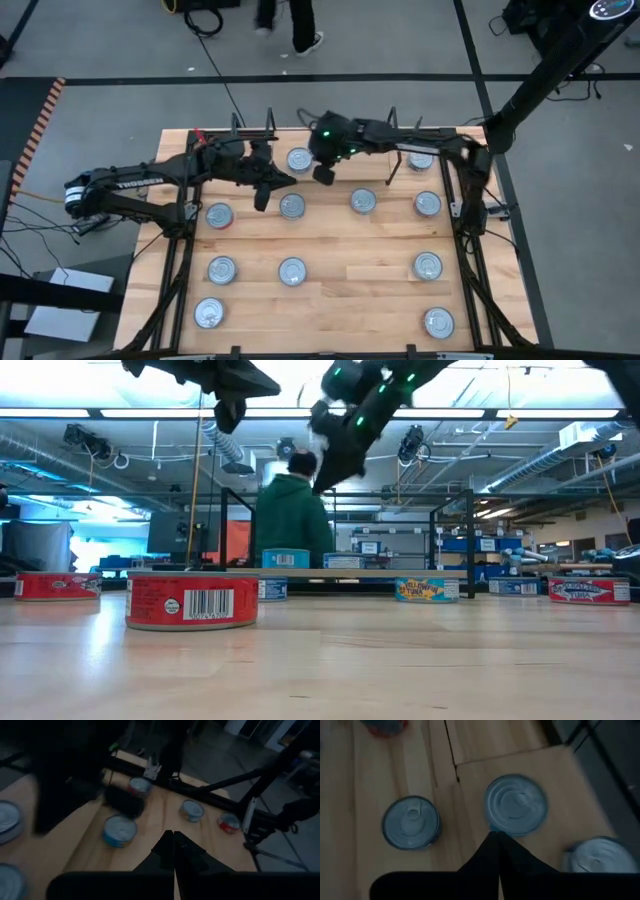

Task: Stack canned seafood by type on shelf
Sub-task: Put the yellow-blue tuna can on the shelf

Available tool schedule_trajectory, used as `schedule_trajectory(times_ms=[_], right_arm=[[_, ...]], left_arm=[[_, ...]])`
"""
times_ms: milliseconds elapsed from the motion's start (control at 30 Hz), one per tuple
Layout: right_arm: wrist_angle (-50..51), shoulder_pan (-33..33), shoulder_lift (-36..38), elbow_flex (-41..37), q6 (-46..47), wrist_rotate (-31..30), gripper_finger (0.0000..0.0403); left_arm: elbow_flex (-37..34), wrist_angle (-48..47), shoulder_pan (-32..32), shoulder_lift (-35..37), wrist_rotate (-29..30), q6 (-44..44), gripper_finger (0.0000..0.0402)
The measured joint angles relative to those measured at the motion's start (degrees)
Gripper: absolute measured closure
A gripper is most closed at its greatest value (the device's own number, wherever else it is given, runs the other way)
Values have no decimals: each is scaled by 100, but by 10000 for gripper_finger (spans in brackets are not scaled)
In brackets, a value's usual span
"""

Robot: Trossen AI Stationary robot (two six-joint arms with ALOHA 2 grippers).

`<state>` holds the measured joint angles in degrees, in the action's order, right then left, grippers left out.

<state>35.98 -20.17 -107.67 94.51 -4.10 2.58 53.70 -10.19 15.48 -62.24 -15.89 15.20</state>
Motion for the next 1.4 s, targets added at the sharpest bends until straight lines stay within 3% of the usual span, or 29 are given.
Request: schedule_trajectory(times_ms=[300,667,967,1400], right_arm=[[-852,256,1761,-1761,1125,-361,401],[-843,932,3370,-2757,2077,-1377,401],[-691,1045,3810,-2769,2091,-1653,400],[-629,1045,3835,-2769,2091,-1651,400]], left_arm=[[815,-1326,615,-505,-167,-403,401],[3000,-3585,979,-2844,-285,-1388,401],[4455,-4925,1182,-4510,555,-1803,401],[4543,-4976,1497,-5343,1168,-1834,401]])
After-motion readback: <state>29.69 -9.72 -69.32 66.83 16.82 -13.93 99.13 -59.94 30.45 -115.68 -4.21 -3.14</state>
